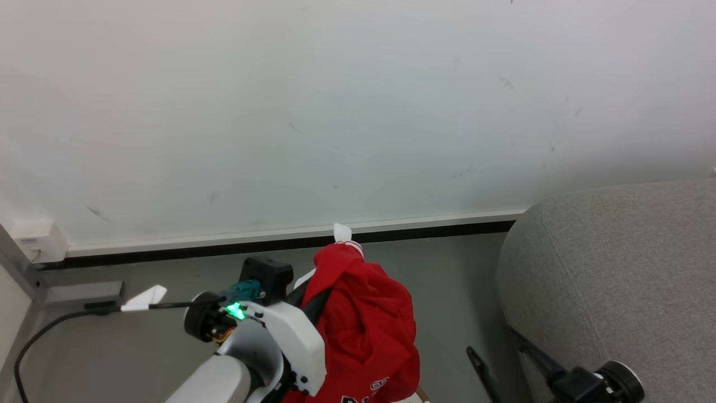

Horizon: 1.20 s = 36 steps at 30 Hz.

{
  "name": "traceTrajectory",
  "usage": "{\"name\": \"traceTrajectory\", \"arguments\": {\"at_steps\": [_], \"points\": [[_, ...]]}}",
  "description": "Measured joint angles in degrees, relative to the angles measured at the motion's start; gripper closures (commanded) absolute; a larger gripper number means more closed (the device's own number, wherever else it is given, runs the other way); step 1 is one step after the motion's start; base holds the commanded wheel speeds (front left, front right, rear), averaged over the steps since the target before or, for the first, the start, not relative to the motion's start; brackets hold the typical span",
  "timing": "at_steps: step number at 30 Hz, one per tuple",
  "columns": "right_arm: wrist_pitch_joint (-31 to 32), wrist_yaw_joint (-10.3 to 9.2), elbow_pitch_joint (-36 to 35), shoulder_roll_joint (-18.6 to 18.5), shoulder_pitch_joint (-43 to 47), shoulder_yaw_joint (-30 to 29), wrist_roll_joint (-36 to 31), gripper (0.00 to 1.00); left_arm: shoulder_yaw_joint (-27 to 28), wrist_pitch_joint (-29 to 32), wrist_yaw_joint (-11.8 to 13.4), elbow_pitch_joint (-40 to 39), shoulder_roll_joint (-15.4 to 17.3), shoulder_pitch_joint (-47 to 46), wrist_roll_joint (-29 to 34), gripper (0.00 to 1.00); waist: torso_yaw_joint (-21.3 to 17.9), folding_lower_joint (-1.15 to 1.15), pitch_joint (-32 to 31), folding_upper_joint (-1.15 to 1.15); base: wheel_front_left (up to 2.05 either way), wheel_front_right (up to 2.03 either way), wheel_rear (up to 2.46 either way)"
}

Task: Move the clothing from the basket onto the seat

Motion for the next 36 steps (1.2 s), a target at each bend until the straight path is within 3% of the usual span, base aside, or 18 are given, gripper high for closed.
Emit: {"name": "traceTrajectory", "arguments": {"at_steps": [5,9,17,27,28,29,36], "points": [[2.0,0.0,1.7,-3.2,-7.2,11.6,6.2,0.0,-1.3,0.0,-0.7,0.3,-1.0,-1.0,0.1,1.0,0.6,0.0,0.1,0.0,0.0,0.0,0.0],[2.3,0.0,4.4,-3.7,-12.9,18.3,10.2,0.0,-2.4,0.2,-1.2,0.2,-1.9,-1.7,0.3,1.0,1.0,0.0,0.0,0.0,0.0,0.0,0.0],[1.7,-0.01,13.0,0.3,-22.6,28.4,16.0,0.0,-4.3,1.0,-2.4,-0.5,-3.8,-2.6,0.1,1.0,2.0,0.0,0.0,0.0,0.0,0.0,0.0],[-0.4,0.0,25.3,5.7,-29.5,36.4,22.6,0.0,-5.4,2.4,-4.2,-1.5,-6.5,-2.6,-3.7,1.0,3.3,0.0,0.3,0.0,0.0,0.0,0.0],[-0.4,0.0,26.3,6.1,-29.6,36.6,23.5,0.59,-5.4,2.4,-4.2,-1.5,-6.5,-2.6,-3.8,1.0,3.5,0.0,0.3,0.0,0.0,0.0,0.0],[-0.4,0.0,27.0,6.4,-29.8,36.5,24.4,1.0,-5.4,2.5,-4.3,-1.5,-6.5,-2.6,-4.0,1.0,3.6,0.0,0.3,0.0,0.0,0.0,0.0],[-0.5,-0.01,24.7,6.8,-30.2,32.9,25.5,1.0,-5.2,2.5,-4.3,-1.1,-6.1,-2.6,-4.4,1.0,3.9,0.0,0.6,0.0,0.0,0.0,0.0]]}}
